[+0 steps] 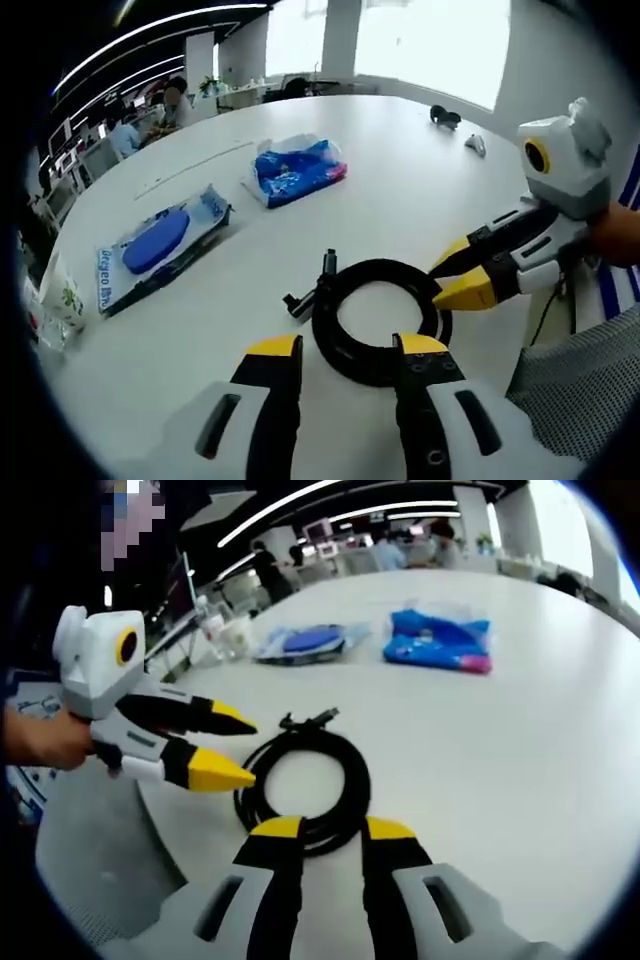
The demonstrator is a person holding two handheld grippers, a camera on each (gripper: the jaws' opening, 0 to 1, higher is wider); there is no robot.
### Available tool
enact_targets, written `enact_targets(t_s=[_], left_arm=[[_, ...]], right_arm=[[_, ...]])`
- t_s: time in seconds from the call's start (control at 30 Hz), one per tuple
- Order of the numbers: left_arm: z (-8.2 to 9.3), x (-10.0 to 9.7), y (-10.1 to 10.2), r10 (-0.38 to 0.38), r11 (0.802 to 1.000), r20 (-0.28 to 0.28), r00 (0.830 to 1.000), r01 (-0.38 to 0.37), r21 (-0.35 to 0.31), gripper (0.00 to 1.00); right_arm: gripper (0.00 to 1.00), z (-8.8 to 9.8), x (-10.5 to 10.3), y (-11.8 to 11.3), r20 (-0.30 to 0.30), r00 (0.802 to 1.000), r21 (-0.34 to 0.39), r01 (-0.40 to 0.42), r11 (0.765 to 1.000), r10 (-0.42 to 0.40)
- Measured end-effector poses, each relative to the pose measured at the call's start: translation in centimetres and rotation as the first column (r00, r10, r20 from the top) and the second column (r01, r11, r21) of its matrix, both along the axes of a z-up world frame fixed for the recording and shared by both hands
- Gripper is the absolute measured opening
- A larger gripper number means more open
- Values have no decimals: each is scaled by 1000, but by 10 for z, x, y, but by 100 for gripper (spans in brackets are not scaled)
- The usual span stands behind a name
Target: Arrange the tabletop items into an orderly group along one side of the table until the central work area is clear of visible clutter.
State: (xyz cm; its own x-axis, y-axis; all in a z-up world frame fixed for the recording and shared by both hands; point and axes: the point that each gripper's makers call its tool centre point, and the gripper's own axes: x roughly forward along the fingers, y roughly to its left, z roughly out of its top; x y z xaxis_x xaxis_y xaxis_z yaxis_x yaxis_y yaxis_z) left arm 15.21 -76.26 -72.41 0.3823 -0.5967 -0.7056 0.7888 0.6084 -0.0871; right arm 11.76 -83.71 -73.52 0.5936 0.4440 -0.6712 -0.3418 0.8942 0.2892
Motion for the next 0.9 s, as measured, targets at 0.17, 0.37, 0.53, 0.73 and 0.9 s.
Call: enact_targets(t_s=[0.17, 0.37, 0.53, 0.73, 0.9], left_arm=[[-11, -1, -1, 27, 1000, -51, 998, -26, 13, 31], [-15, 1, -1, 51, 999, -66, 997, -50, 21, 29], [-19, 9, 1, 89, 995, -67, 994, -86, 49, 25], [-18, 10, 1, 67, 995, -56, 996, -62, 78, 21], [-16, 12, 4, 74, 994, -19, 997, -73, 80, 12]], right_arm=[[21, -1, 4, -3, -4, 1000, 12, 16, 1000, -15], [22, -5, 7, 4, -26, 1000, 9, -3, 1000, 3], [20, -5, 12, 4, -32, 999, -28, -3, 1000, 2], [18, -8, 15, 3, -42, 999, -113, -13, 994, 8], [13, -7, 14, 5, -40, 999, -144, -30, 989, 25]])
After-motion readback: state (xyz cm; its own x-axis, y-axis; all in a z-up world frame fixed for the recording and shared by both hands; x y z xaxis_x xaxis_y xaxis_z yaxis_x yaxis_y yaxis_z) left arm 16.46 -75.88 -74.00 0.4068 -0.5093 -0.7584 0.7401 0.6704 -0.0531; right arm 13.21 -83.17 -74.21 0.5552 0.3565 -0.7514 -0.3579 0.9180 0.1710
